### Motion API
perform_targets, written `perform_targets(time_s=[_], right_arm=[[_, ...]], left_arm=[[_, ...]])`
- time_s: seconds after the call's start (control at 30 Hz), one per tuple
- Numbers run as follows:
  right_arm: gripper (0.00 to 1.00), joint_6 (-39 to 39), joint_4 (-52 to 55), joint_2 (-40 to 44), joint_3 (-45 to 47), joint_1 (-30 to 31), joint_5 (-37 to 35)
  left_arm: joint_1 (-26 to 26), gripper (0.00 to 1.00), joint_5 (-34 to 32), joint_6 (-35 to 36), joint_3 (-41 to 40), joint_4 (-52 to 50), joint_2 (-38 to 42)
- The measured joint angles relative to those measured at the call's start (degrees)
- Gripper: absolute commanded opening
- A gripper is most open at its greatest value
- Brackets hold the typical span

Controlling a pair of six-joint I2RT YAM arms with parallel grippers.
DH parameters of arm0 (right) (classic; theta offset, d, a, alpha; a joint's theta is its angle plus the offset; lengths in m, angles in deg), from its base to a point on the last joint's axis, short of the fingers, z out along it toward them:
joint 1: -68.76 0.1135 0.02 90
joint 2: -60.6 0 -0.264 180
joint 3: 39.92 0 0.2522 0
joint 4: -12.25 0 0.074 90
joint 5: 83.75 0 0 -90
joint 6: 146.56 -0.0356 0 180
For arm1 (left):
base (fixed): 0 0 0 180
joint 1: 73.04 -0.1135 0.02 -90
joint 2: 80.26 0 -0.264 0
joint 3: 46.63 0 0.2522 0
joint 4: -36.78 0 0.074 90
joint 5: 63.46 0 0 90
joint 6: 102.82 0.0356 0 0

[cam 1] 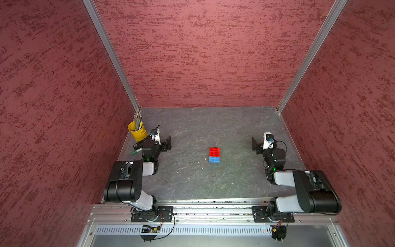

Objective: Assemble a rectangle with lego
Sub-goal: Reset both arms

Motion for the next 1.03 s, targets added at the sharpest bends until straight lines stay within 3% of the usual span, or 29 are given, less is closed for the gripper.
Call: perform_targets(time_s=[0.13,0.33,1.03], right_arm=[[0.93,-2.67,-4.37,-5.55,0.81,-2.38,2.49],[0.99,-4.15,-6.23,-6.01,1.09,-2.60,4.02],[0.99,-4.59,-7.43,-6.01,1.09,-2.62,4.44]], left_arm=[[0.17,1.00,-0.09,0.02,-0.02,0.59,0.00],[0.17,1.00,-0.20,0.00,-0.02,1.27,0.00],[0.17,1.00,-0.20,0.02,-0.02,1.49,0.00]])
